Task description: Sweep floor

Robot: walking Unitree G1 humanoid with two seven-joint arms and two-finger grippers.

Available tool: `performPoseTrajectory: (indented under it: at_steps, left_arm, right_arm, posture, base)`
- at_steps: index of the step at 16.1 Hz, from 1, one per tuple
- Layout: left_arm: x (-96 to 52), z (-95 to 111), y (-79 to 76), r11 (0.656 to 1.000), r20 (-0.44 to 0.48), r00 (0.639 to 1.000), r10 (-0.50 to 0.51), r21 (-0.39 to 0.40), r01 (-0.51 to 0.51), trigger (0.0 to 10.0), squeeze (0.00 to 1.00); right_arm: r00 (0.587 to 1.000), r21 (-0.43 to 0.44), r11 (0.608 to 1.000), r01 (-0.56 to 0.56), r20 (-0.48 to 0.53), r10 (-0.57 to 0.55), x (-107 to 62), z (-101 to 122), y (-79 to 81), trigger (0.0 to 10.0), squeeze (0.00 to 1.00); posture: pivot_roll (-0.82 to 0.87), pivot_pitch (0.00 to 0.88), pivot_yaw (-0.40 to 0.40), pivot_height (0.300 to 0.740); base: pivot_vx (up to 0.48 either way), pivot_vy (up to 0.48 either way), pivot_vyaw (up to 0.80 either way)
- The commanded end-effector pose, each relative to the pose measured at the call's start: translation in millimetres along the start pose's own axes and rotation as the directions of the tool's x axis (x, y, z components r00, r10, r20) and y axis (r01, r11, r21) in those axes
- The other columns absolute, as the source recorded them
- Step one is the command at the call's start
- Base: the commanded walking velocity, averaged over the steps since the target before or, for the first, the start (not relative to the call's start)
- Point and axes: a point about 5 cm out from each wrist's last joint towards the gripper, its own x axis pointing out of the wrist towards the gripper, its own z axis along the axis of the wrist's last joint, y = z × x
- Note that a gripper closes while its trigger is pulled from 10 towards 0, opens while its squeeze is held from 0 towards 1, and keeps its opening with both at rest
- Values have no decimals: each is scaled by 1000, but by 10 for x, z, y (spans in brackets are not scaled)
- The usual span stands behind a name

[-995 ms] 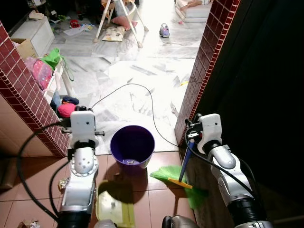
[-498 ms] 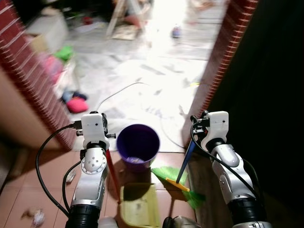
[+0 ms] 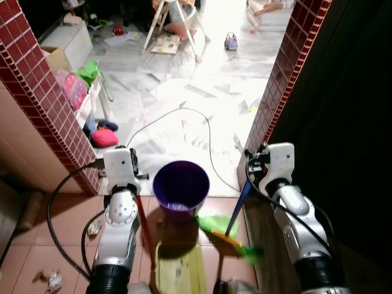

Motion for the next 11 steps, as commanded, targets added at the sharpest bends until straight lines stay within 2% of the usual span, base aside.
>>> performPoseTrajectory:
  at_steps: [1,3,8,11]
  left_arm:
    - [10,23,-26,1000,12,1000,-8,-8,8,10000,0]
    - [7,25,-31,1000,13,1000,-10,-11,10,10000,0]
    - [14,60,-20,999,24,1000,-14,-38,15,10000,0]
    - [26,56,-11,998,14,1000,-15,-56,16,10000,0]
  right_arm:
    - [998,38,999,-25,-48,27,-29,-98,57,10000,0]
    - [998,37,999,-26,-50,28,-35,-100,53,10000,0]
    - [998,35,999,-28,-59,30,-47,-116,56,10000,0]
    - [997,36,999,-28,-64,30,-61,-129,60,10000,0]
  posture:
    - [-90,0,1,740]
    - [-91,0,1,740]
    - [-91,0,1,740]
    - [-91,0,1,740]
  base:
    - [-356,0,0]
    - [-358,0,0]
    - [0,0,0]
    - [0,455,0]
